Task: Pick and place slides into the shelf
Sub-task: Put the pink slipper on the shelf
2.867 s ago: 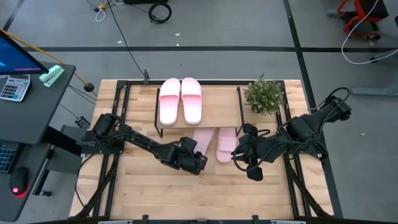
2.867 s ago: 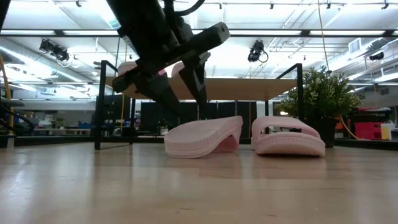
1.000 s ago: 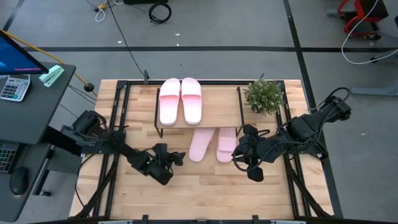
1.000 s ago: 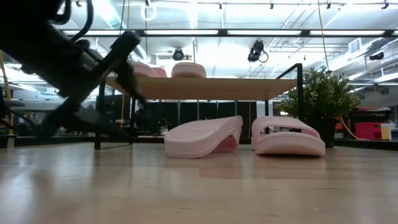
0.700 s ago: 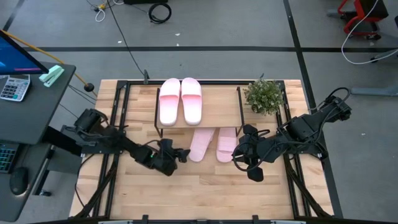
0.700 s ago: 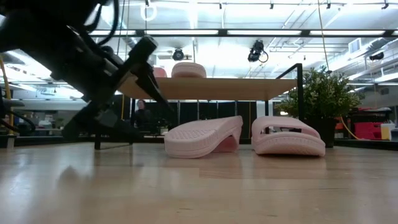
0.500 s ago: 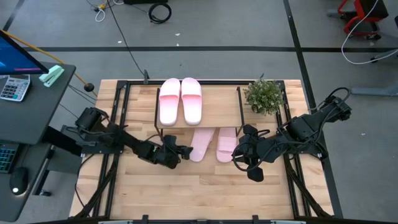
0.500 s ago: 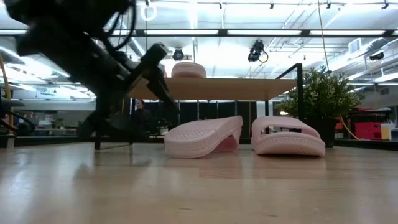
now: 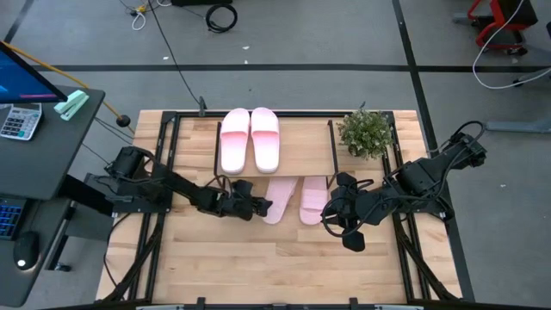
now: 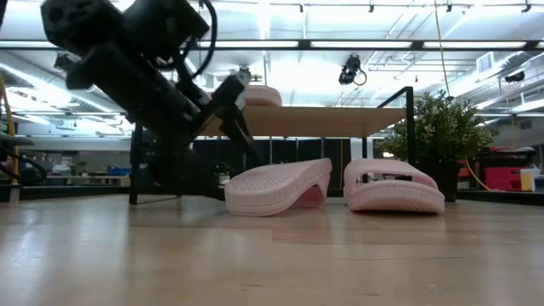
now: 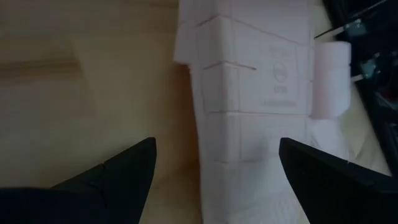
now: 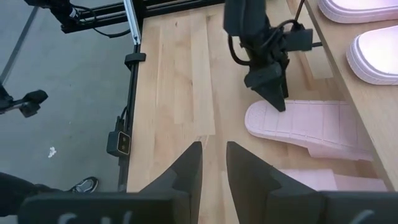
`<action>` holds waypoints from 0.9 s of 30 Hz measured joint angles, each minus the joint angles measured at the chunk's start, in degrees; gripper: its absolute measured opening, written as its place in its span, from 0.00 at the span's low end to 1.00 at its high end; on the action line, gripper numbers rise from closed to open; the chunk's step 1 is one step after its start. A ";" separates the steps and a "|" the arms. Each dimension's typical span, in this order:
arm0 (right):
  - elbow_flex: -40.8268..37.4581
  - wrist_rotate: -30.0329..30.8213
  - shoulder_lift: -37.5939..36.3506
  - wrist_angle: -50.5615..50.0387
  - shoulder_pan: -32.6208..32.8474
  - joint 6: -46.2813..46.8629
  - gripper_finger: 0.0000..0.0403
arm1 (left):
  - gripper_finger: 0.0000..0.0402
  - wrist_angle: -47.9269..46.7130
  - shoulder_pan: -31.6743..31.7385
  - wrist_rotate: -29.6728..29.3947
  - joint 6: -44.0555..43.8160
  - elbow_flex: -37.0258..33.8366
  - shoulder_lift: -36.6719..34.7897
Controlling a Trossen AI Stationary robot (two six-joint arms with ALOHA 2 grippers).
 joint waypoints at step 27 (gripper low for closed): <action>0.00 -0.09 0.00 -0.02 0.00 -0.63 0.20 | 0.62 18.10 -0.03 1.95 2.82 0.13 8.56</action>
